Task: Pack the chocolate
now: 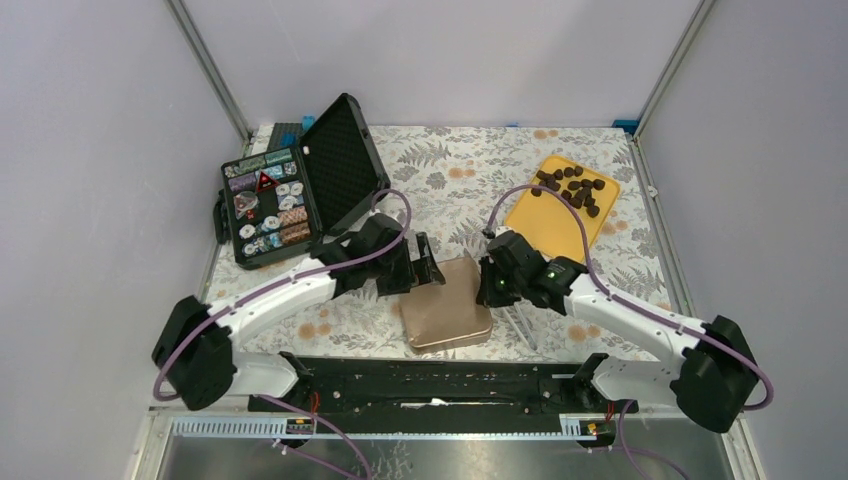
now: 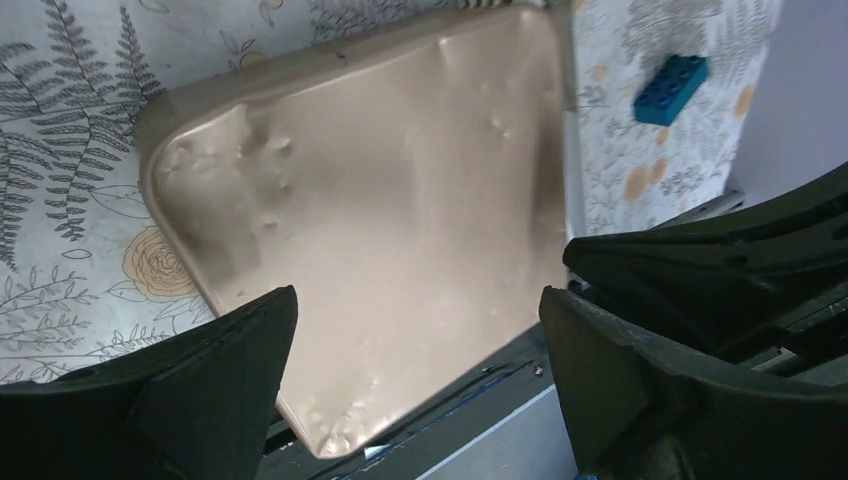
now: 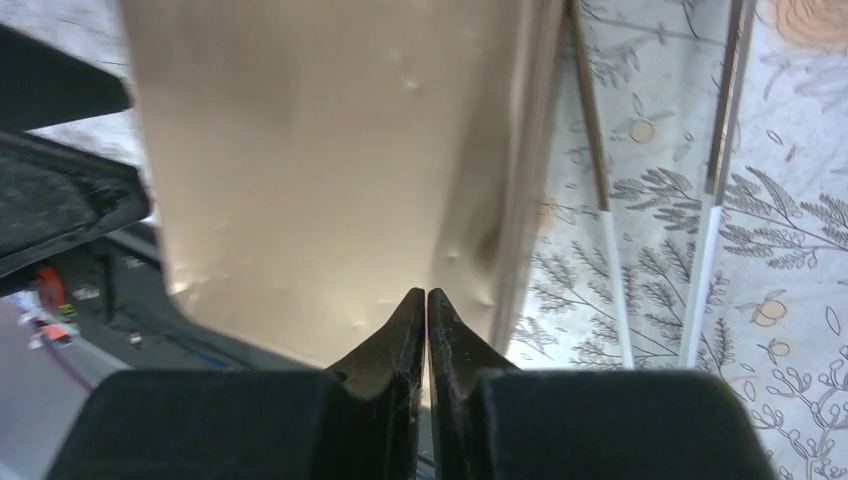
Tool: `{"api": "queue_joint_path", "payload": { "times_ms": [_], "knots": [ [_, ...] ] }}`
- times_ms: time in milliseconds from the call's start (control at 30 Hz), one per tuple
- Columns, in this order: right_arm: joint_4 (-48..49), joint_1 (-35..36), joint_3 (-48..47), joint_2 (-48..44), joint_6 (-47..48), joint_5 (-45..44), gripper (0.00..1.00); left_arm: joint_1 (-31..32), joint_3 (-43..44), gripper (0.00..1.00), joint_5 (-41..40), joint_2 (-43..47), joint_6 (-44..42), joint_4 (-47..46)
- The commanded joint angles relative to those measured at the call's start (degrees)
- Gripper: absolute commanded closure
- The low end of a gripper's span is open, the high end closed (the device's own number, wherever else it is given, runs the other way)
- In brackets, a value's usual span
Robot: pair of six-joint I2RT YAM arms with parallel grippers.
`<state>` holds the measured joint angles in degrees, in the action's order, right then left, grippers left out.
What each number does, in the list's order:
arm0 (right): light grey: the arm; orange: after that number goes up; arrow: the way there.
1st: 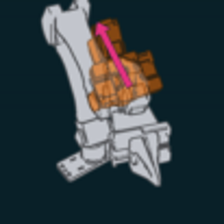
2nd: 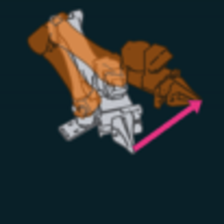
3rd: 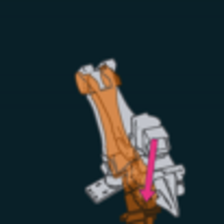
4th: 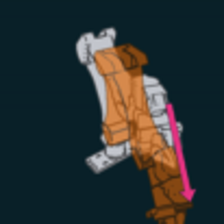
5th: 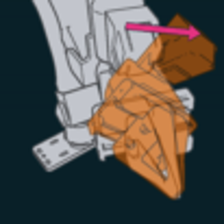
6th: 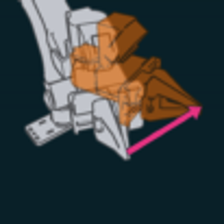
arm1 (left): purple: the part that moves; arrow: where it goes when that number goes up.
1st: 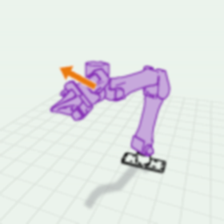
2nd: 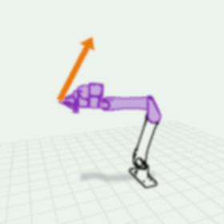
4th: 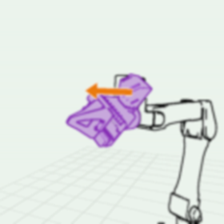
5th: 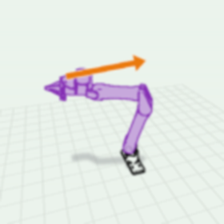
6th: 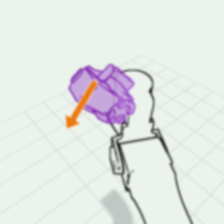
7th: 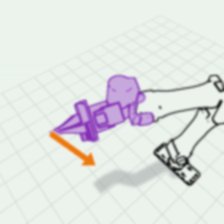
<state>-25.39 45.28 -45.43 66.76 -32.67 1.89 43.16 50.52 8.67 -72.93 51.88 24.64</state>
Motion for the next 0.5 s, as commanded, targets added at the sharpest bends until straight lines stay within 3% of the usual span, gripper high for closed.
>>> {"api": "queue_joint_path", "payload": {
  "times_ms": [0, 100, 267, 467],
  "knots": [
    [-0.99, 0.4, 4.73, 5.99, -1.22, -4.99, 0.93, -0.37, -2.0, 0.01, 4.15, -5.32, -1.64, -6.92],
    [-3.37, 0.43, 3.93, 6.88, -1.2, -6.48, 0.97, -0.49, -1.64, 0.02, 4.26, -6.82, -1.99, -6.8],
    [-3.6, 0.43, -0.74, -1.42, -1.32, -6.82, 0.91, -0.45, 1.5, 0.01, 3.01, -5.6, -3.49, -4.69],
    [-4.23, 0.43, -6.26, -0.83, -0.14, -7.38, 0.9, -0.65, 4.78, 0.01, 0.99, -3.41, -4.17, -1.45]
  ]
}}
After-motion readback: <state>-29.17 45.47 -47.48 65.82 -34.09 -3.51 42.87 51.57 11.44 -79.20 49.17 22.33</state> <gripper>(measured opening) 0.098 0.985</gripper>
